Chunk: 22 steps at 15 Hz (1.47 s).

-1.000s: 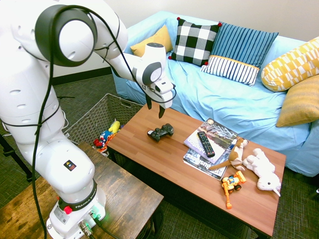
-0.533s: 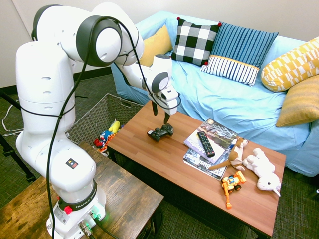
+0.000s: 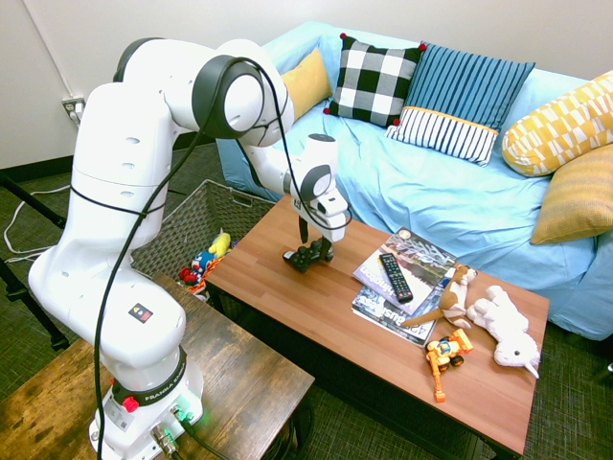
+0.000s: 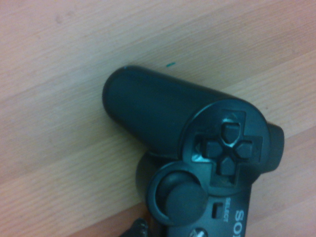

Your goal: Put the gamepad in the basket

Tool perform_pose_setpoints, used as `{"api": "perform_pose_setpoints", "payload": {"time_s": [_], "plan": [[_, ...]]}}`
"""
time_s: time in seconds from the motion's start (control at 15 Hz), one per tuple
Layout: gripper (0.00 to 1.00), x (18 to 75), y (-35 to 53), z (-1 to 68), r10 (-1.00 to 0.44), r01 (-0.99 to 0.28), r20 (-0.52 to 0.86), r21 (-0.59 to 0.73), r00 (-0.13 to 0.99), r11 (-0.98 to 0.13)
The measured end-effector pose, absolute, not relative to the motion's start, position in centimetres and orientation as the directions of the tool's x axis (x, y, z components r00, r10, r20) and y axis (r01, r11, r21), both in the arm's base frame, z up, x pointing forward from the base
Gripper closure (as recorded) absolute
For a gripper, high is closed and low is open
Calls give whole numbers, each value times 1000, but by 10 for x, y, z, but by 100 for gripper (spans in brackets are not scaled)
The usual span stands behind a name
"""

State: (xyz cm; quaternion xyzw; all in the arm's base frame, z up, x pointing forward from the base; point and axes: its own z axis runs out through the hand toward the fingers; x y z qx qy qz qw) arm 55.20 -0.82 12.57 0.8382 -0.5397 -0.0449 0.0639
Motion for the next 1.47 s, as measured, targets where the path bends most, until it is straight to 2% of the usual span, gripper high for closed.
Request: {"api": "perform_pose_setpoints", "payload": {"time_s": [0.47, 0.53, 1.13, 1.47], "plan": [[0, 567, -9, 106, -916, -909, -29, 119, 399, -400], [100, 568, -8, 102, -917, -909, -33, 118, 398, -399], [100, 568, -9, 86, -931, -926, -69, 96, 360, -365], [100, 567, -11, 87, -920, -916, -79, 90, 384, -390]]}}
